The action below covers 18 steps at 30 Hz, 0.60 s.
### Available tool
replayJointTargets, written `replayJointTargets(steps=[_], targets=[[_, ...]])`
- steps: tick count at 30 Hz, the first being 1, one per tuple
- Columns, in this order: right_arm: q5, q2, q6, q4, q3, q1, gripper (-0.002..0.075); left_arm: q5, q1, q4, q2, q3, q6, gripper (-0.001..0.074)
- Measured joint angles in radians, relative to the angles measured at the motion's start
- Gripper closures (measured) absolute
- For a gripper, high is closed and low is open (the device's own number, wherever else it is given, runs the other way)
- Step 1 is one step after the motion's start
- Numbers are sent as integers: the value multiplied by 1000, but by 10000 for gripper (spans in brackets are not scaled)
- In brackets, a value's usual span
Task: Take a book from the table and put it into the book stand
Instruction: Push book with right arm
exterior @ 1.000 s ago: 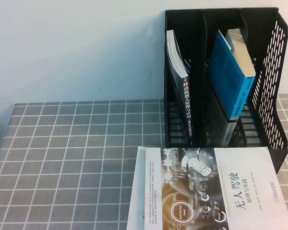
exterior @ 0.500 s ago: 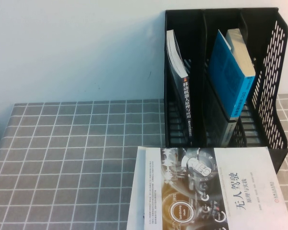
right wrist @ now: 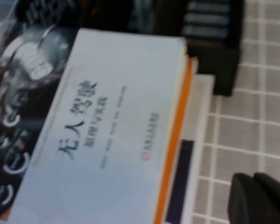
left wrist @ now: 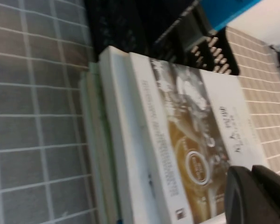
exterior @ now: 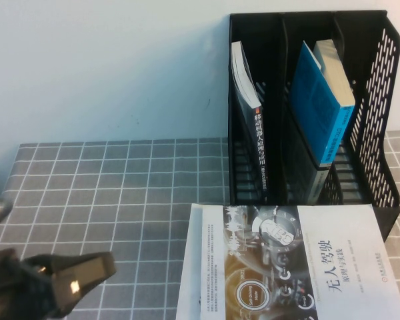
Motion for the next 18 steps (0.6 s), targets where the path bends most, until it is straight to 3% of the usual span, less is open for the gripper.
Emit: replayJointTargets(steps=[6, 18], targets=[[-57, 297, -306, 307, 0, 0, 729, -11, 0, -280, 184, 0, 221, 735], [-94, 577, -597, 606, -2, 2, 729, 34, 0, -301, 222, 0, 260, 735]])
